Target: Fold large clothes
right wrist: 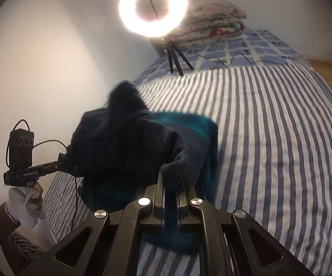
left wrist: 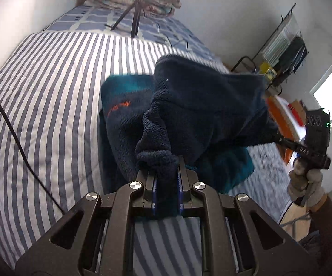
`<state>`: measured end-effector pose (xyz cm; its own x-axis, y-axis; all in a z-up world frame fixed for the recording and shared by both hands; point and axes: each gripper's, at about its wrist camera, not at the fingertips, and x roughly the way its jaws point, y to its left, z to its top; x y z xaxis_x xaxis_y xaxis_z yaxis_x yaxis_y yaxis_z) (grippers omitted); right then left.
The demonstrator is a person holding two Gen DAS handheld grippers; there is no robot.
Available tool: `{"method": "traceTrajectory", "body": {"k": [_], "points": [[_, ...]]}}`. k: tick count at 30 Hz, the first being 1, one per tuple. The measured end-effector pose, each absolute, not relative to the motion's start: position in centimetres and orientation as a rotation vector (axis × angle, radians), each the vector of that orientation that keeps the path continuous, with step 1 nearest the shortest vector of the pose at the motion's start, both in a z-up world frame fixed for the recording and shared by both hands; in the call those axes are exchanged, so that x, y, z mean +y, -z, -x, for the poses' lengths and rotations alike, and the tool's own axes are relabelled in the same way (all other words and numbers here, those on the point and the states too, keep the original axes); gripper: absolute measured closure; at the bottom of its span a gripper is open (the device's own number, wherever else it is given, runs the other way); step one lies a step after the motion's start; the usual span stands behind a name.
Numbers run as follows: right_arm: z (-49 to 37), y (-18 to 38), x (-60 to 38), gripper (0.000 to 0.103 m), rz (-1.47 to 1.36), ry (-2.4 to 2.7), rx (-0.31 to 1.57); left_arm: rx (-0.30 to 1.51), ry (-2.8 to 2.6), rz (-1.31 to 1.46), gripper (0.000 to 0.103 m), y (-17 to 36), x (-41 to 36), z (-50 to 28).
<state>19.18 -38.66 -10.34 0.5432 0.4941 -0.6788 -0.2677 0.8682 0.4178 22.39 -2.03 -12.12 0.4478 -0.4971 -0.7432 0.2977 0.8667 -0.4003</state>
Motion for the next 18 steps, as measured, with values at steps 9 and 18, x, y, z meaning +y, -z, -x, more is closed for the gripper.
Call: {"method": "traceTrajectory", "body": {"k": [9, 18], "points": [[-14.6, 8.9, -37.7, 0.073, -0.098, -0.449, 0.873, 0.996, 0.533, 0.098, 0.083, 10.9, -0.9, -16.9], [-14.0, 8.3, -41.8, 0.027, -0.476, -0.454, 0.892, 1.035, 0.482, 0.492, 0.032, 10.0, 5.9, -17.3]]}}
